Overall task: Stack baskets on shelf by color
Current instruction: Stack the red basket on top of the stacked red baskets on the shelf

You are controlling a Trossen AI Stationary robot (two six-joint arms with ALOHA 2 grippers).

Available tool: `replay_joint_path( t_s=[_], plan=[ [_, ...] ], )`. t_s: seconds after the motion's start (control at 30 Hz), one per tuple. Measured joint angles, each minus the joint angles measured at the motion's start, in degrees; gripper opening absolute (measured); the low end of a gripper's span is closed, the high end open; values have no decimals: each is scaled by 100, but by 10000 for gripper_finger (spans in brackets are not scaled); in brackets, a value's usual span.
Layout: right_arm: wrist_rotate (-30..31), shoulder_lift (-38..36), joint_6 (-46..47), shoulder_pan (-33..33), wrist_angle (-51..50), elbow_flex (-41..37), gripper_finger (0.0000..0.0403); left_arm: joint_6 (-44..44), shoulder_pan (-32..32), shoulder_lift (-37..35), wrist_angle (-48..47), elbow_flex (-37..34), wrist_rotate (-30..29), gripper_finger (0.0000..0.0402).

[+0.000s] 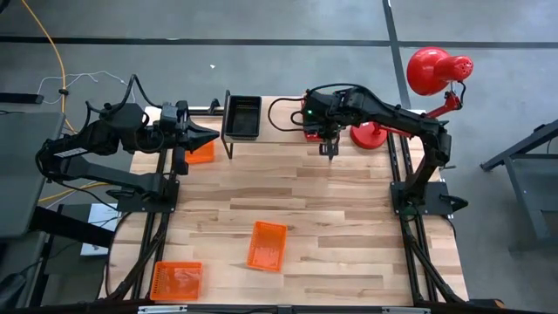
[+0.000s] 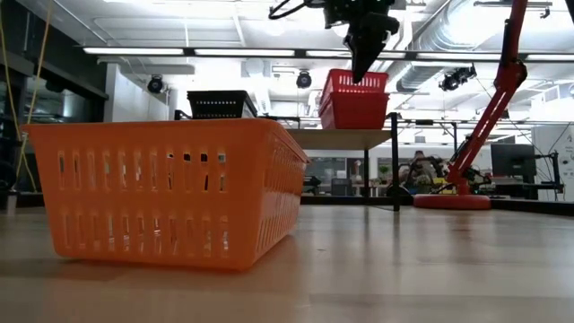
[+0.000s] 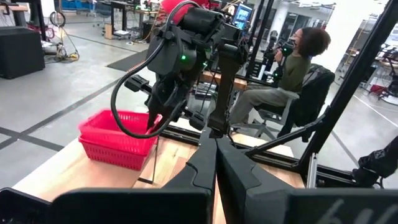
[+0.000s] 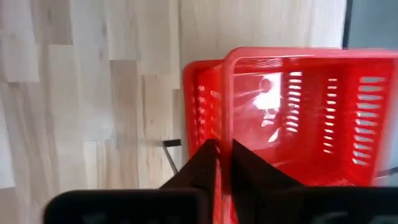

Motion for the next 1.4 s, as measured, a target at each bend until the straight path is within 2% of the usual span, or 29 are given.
replay_joint_path(
  t_s=[0.3,0.4,0.5,0.6,0.67,0.77,0.83,0.87,0.97,1.07,1.27,1.4],
  plan=[
    [195,-72,-204,78,10,0,175,0,0,0,0,0,23,0],
    [-35,-186,66,78,-50,0,198,0,-1,0,0,0,32,0],
    [-513,-376,353,66,-170,-1,202,2,0,0,0,0,34,0],
    [-1120,-606,788,139,-168,-6,189,2,0,0,0,0,31,0],
    [-1201,-688,975,311,-152,-7,165,2,-2,0,-2,0,31,0],
    [-1226,-718,1306,580,146,-265,98,2,0,0,-1,0,31,0],
    [-1330,-732,1553,750,569,-745,37,0,0,0,-2,0,31,0],
    [-1323,-732,1633,827,823,-1033,19,2,-2,0,0,0,29,0],
    [-812,-742,2097,962,1539,-1827,21,1,0,-2,0,0,29,0],
    [-203,-743,2591,986,2177,-2215,10,2,-1,-11,-2,0,27,0],
    [855,-732,3400,961,2964,-2256,4,2,-1,-15,-2,0,-3,0],
    [928,-728,3653,898,2752,-2256,2,0,0,-15,0,0,-3,0]
  ],
)
